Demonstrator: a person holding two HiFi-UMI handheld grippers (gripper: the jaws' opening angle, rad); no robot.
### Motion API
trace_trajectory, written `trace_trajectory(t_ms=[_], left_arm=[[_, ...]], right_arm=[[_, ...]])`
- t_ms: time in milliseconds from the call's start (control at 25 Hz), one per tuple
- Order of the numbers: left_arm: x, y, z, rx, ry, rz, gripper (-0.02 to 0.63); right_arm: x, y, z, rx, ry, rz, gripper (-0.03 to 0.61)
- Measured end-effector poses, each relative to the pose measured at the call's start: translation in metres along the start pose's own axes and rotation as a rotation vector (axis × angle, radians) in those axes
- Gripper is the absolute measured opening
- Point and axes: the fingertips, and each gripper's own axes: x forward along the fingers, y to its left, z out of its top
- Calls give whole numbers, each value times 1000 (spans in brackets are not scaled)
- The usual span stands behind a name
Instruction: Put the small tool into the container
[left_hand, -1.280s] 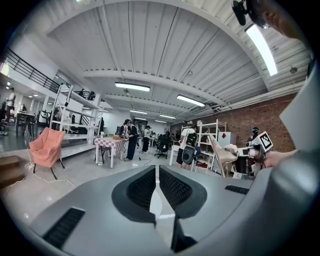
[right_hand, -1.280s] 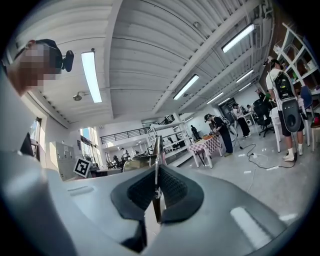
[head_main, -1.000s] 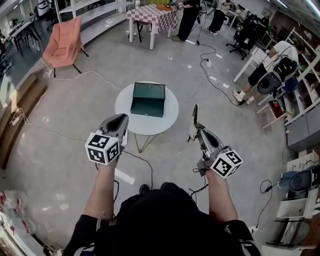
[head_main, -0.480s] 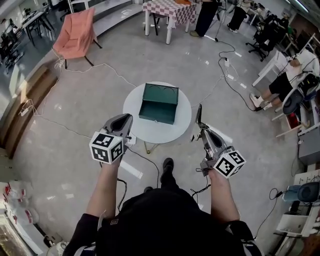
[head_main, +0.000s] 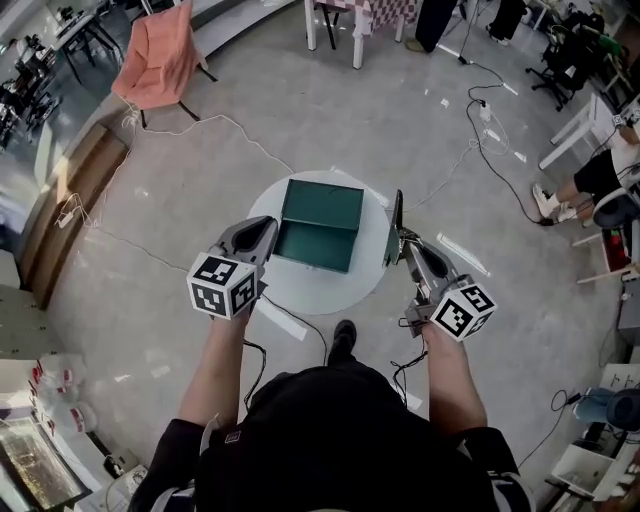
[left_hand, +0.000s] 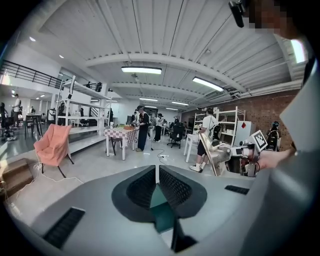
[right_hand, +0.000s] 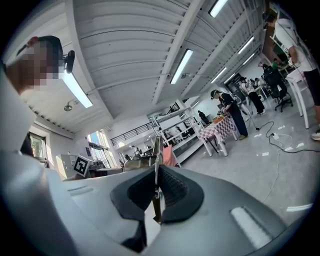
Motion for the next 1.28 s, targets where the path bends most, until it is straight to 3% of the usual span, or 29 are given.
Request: trace_trajectory(t_ms=[240,600,960,1280], left_arm=[[21,1,25,25,-23,9,28],[26,39,48,30,-61,12,28],[34,99,46,38,-60,-95,28],[31,138,21,5,-21,-210,28]], right_arm=[[18,-27,17,25,-12,24,11],[62,-16,21,4,4,41,11],[118,9,8,-55,15,-54,11],[157,37,-47,-59,115,-161,11]])
